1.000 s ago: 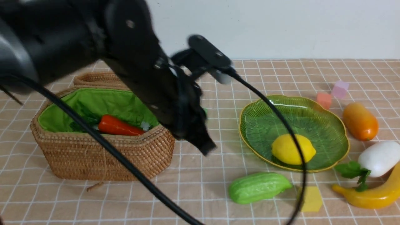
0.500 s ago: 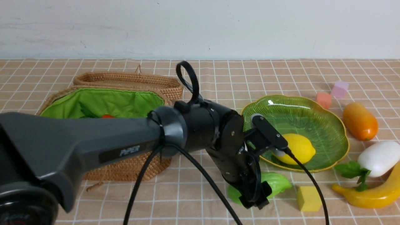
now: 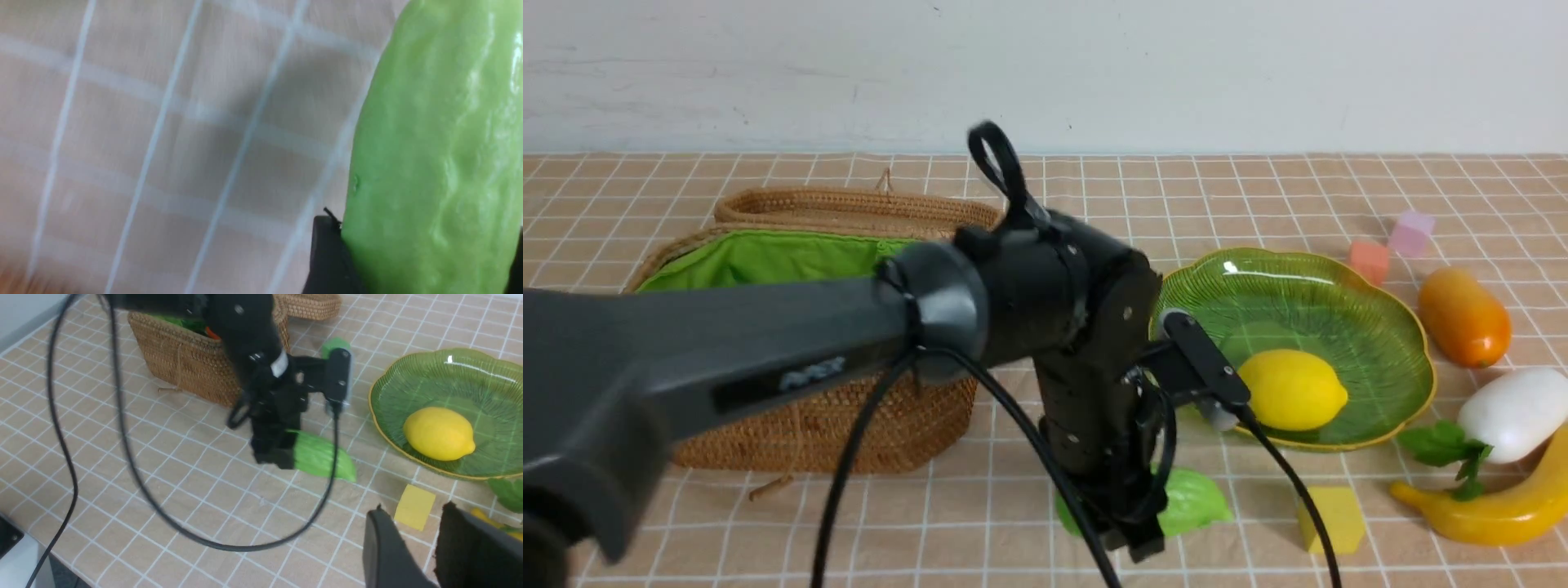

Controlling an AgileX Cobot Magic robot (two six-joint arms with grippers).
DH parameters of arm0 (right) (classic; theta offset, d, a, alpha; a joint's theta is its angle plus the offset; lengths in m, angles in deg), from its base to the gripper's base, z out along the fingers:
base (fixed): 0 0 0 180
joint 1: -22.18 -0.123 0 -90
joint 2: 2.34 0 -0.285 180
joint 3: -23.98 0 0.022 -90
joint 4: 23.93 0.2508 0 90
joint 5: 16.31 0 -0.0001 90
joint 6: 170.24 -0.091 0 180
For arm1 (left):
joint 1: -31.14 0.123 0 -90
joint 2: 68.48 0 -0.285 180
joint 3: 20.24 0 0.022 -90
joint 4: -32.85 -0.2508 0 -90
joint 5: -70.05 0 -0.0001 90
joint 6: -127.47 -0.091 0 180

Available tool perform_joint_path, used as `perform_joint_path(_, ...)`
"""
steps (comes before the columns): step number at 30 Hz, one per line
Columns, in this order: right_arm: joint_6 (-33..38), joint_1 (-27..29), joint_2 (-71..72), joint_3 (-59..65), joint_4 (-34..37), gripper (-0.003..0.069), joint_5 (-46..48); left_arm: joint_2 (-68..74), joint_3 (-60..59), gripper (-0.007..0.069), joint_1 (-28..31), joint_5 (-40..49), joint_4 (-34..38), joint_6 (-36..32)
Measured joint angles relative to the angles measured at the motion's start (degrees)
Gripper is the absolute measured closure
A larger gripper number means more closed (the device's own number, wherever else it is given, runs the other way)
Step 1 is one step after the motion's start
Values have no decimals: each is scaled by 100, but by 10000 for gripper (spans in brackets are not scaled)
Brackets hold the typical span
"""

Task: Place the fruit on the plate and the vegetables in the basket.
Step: Take a chayote with your left arm and place it on the basket on the left.

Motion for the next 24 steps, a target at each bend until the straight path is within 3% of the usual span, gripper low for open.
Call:
perform_joint_path(5, 0, 0, 0, -5, 0, 434, -105, -1133, 34, 200, 557, 936, -837, 154)
perform_joint_path(15, 0, 0, 0, -5, -5, 433, -140, -1367, 54, 200, 2754, 144, -1191, 1)
perform_joint_path(17, 0, 0, 0, -5, -5, 433, -152, -1269, 48, 158, 2920, 93, -1202, -5)
perform_joint_path(18, 0, 0, 0, -5, -5, 433, -194, -1241, 48, 92, 2979, 87, -1202, 47)
perform_joint_path(19, 0, 0, 0, -5, -5, 433, -206, -1241, 48, 92, 2981, 87, -1202, 56)
perform_joint_path(20, -92, 0, -42, -5, -5, 433, -296, -1254, 48, 15, 3003, 91, -1186, 183)
perform_joint_path(24, -538, 0, -310, -5, -122, 432, -455, -1476, 48, -24, 2896, 111, -1106, 674)
